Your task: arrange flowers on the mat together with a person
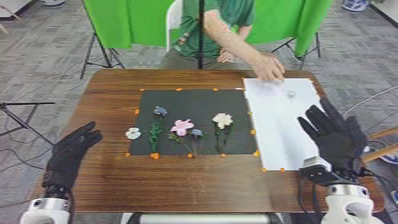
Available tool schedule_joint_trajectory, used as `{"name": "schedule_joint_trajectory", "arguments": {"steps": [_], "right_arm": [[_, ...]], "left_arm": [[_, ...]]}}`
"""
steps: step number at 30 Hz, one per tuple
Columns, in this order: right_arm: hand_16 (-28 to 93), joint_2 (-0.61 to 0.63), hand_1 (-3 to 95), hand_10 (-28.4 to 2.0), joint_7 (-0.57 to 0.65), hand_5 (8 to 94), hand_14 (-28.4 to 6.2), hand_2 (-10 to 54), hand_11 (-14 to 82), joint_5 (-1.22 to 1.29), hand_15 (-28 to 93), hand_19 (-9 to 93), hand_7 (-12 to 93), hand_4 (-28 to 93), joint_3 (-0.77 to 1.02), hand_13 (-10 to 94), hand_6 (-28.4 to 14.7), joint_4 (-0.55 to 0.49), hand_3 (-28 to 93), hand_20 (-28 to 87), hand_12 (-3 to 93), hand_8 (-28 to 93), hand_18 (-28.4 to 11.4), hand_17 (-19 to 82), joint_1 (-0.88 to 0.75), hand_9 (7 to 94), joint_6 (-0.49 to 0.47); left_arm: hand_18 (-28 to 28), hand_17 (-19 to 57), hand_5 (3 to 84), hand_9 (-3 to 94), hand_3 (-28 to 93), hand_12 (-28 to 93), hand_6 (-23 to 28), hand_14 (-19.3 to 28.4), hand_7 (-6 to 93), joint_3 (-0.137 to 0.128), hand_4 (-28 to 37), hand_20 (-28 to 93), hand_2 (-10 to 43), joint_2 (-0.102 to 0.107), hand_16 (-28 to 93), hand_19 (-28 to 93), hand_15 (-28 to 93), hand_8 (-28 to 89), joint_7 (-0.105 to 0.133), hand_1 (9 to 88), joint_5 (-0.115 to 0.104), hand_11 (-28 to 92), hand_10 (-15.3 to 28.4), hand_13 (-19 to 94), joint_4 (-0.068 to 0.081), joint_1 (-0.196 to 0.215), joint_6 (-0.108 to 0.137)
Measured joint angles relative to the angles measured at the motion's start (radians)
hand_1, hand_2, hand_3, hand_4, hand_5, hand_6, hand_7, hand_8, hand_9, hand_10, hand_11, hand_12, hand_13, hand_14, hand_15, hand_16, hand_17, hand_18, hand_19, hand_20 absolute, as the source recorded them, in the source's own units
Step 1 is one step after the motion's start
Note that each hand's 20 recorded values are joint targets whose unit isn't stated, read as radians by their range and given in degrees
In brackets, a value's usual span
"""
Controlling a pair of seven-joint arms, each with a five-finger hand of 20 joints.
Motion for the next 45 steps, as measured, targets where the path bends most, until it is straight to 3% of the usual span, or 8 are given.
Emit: {"name": "schedule_joint_trajectory", "arguments": {"steps": [10,40,45], "right_arm": [[12,0.001,8.0,-15.0,-0.012,45.3,-12.3,0.6,3.3,-0.014,6,4,8,-17,0.0,27,-3.2,0.001,74,25,10.8,-8,-15.1,17,0.009,36.8,0.003],[11,0.001,9.8,-14.7,-0.007,46.4,-12.6,-0.5,4.0,-0.03,9,4,9,-18,-0.001,29,-3.0,0.0,74,26,11.2,-8,-15.0,18,0.012,39.7,0.014],[10,0.001,14.0,-14.4,-0.006,42.5,-12.2,-1.9,3.8,-0.032,10,5,9,-18,-0.001,33,-1.9,0.0,75,28,10.9,-8,-13.4,22,0.012,39.2,0.015]], "left_arm": [[11.1,5.9,44.2,43.7,66,14,2.3,16.0,11.7,0.0,-21.3,17,-9.5,0.0,5,1,11,-6,0.001,30.9,0.0,15,12.9,36,0.002,-0.003,-0.001],[11.1,5.8,44.1,43.7,66,14,2.3,16.0,11.7,0.001,-21.2,17,-9.5,0.0,5,1,10,-6,0.001,30.7,0.0,15,12.9,36,0.003,-0.003,-0.001],[11.0,5.8,44.1,43.7,66,14,2.4,15.9,11.6,0.0,-21.4,17,-9.5,0.0,5,1,11,-6,0.001,30.7,0.0,15,12.9,36,0.003,-0.003,-0.001]]}}
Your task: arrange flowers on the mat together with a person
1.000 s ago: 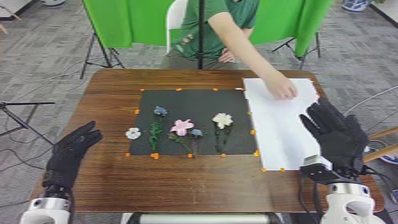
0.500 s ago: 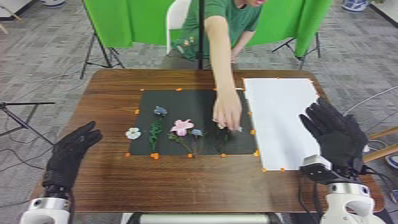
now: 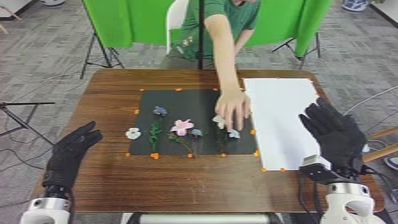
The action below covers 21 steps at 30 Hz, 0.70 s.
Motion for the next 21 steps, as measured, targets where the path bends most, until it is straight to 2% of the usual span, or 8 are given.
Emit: {"name": "schedule_joint_trajectory", "arguments": {"steps": [10,21], "right_arm": [[10,0.0,15.4,-14.3,-0.002,47.2,-12.2,-1.7,5.0,-0.01,11,2,12,-19,-0.002,33,-1.7,-0.001,75,29,11.2,-9,-12.9,21,0.0,43.8,0.026],[10,0.0,14.4,-14.7,0.005,48.4,-13.1,-1.2,5.4,-0.013,12,3,12,-19,0.001,34,-1.6,-0.001,74,29,11.7,-9,-14.4,20,-0.001,45.7,0.025]], "left_arm": [[11.0,5.9,44.2,43.7,66,14,2.4,15.9,11.6,0.0,-21.3,17,-9.5,-0.002,5,1,11,-6,0.0,30.7,0.0,15,12.8,36,0.0,0.001,0.0],[11.0,5.8,44.2,43.6,66,14,2.3,15.9,11.8,0.0,-21.3,17,-9.5,0.0,5,1,10,-6,0.0,30.9,0.0,15,12.8,36,0.0,0.0,0.0]]}}
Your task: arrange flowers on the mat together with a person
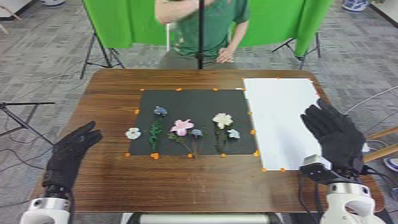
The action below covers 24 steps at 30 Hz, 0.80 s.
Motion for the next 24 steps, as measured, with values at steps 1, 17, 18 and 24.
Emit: {"name": "schedule_joint_trajectory", "arguments": {"steps": [1,17,18,24], "right_arm": [[10,0.0,14.4,-14.9,0.001,48.5,-13.2,-1.2,5.5,0.0,12,3,12,-19,0.0,34,-1.6,0.0,74,29,11.8,-9,-14.4,20,0.0,46.0,0.0],[14,0.0,14.6,-15.7,0.011,51.0,-14.1,-0.5,7.2,-0.002,14,3,13,-19,0.004,42,-1.9,-0.001,73,29,15.2,-9,-14.2,21,0.0,54.5,0.002],[14,0.0,14.6,-15.7,0.012,51.1,-14.1,-0.3,7.4,-0.002,15,3,13,-19,0.004,42,-1.9,-0.001,73,29,15.3,-9,-14.2,21,0.0,54.8,0.002],[15,0.0,14.9,-16.1,0.016,51.7,-14.3,-0.2,8.6,-0.005,16,4,13,-19,0.003,45,-2.1,-0.001,73,30,15.7,-9,-13.9,22,0.002,56.4,0.004]], "left_arm": [[11.0,5.8,44.2,43.6,66,14,2.3,15.9,11.8,0.0,-21.3,17,-9.5,0.0,5,1,10,-6,0.0,30.8,0.0,15,12.8,36,0.0,0.0,0.0],[11.0,5.8,44.2,43.6,66,14,2.3,15.8,11.9,-0.001,-21.4,17,-9.5,0.0,5,1,11,-6,0.0,30.8,0.0,15,12.8,36,0.0,0.0,-0.001],[11.0,5.8,44.2,43.6,66,14,2.3,15.8,11.8,-0.001,-21.4,17,-9.5,0.0,5,1,11,-6,0.0,30.9,0.0,15,12.8,36,0.0,0.0,-0.001],[10.9,5.8,44.2,43.6,66,14,2.2,15.8,12.0,0.0,-21.2,17,-9.5,0.0,5,1,11,-6,0.0,30.8,0.0,15,12.9,36,0.0,-0.002,-0.001]]}}
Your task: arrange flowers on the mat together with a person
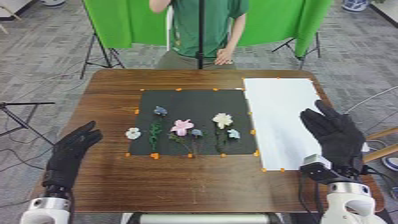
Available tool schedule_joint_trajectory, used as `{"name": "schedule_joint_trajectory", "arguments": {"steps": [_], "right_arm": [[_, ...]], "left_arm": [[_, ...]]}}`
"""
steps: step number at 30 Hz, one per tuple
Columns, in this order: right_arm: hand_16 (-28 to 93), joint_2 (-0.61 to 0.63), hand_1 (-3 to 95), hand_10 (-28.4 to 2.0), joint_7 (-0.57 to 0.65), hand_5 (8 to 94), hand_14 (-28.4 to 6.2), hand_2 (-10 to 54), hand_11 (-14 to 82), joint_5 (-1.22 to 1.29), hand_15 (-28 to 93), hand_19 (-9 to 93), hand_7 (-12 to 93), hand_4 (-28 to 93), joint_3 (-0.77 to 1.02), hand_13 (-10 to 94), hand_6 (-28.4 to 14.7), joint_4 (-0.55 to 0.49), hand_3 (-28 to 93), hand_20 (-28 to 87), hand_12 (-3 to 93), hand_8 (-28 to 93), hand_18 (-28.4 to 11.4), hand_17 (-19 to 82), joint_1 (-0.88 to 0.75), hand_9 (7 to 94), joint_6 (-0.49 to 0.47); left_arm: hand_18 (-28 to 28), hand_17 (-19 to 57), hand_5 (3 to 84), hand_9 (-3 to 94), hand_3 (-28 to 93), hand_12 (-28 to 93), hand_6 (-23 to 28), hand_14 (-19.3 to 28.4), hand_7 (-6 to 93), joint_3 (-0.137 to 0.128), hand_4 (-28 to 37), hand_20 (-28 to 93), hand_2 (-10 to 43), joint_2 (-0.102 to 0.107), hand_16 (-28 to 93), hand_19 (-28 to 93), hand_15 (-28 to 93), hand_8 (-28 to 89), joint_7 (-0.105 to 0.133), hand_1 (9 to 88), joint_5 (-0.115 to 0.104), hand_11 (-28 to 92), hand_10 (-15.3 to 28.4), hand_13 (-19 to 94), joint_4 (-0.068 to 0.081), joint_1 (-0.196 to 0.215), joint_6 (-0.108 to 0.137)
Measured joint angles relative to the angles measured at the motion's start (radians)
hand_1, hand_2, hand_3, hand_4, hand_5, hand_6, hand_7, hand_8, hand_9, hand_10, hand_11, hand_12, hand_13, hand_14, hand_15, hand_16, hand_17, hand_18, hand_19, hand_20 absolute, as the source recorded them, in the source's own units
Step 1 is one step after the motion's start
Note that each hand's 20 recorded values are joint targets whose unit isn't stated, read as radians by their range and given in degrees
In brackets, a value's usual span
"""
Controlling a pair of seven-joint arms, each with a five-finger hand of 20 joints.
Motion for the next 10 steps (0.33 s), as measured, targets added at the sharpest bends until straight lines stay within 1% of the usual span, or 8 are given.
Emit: {"name": "schedule_joint_trajectory", "arguments": {"steps": [10], "right_arm": [[15,0.0,15.1,-15.8,0.01,52.0,-14.1,-0.5,7.9,-0.013,15,4,13,-18,0.0,45,-2.1,0.0,73,30,15.3,-9,-13.6,22,0.002,56.2,0.0]], "left_arm": [[10.9,5.8,44.1,43.6,67,14,2.2,15.8,11.9,-0.001,-21.4,17,-9.5,-0.002,5,1,11,-6,0.001,30.9,0.0,16,12.7,36,-0.001,0.005,0.0]]}}
